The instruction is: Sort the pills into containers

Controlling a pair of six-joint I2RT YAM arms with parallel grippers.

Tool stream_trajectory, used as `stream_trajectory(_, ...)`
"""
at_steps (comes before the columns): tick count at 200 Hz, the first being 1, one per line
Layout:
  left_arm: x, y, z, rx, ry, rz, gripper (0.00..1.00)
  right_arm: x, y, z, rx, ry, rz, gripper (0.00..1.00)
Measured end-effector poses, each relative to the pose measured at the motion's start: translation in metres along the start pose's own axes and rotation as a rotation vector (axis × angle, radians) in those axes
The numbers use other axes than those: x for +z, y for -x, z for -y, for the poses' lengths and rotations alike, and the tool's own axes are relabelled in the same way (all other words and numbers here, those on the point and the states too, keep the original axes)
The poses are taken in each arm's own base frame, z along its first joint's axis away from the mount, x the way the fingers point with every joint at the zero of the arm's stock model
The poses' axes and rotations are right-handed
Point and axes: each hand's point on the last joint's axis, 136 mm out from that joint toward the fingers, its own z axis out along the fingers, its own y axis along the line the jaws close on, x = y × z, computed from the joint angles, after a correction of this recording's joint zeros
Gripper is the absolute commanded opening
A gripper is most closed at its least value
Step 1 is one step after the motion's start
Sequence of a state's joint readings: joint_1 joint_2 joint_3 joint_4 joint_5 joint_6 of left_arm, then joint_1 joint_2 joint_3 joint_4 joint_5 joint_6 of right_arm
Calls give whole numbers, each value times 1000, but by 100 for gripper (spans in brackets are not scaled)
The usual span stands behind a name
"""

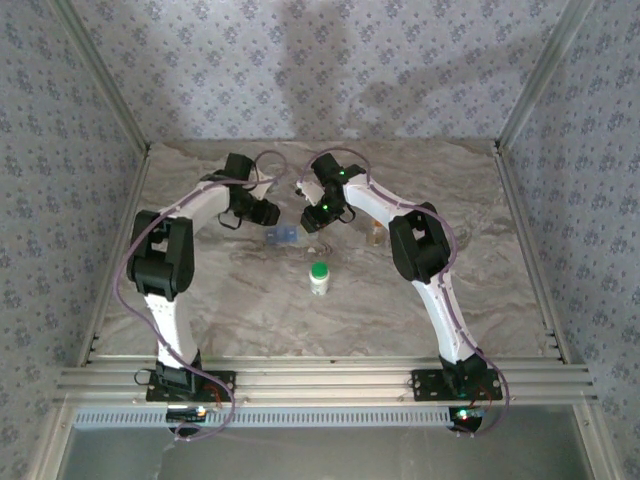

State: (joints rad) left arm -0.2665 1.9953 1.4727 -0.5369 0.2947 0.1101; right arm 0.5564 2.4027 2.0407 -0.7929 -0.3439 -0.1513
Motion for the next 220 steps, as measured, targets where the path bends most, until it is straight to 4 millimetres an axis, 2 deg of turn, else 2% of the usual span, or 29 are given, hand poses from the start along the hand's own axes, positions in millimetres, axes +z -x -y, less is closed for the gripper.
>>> stream_trajectory(23,14,0,-2,-5,-5,-30,48,0,0,0,-2,-5,-1,37)
stream_trajectory(50,26,-10,-3,-20,-11,-72,48,0,0,1,-2,-14,-3,37)
stream_trajectory(86,27,-10,7,-18,-26,-75,48,-5,-5,7,22,-37,-3,38)
stream_trajectory(121,19,-2,27,1,-55,-41,49,-17,-18,21,86,-80,-5,41)
stream_trajectory(148,-12,19,44,25,-66,60,52,-25,-25,30,133,-104,3,43)
stream_trajectory(161,-35,32,49,33,-59,134,54,-29,-27,33,149,-120,7,44)
stream_trajectory(184,-90,51,57,45,-23,300,58,-40,-22,34,157,-148,37,45)
stream_trajectory(202,-129,51,61,45,13,424,60,-58,-9,32,151,-177,95,45)
stream_trajectory(220,-162,37,64,39,58,536,63,-84,2,23,132,-210,159,45)
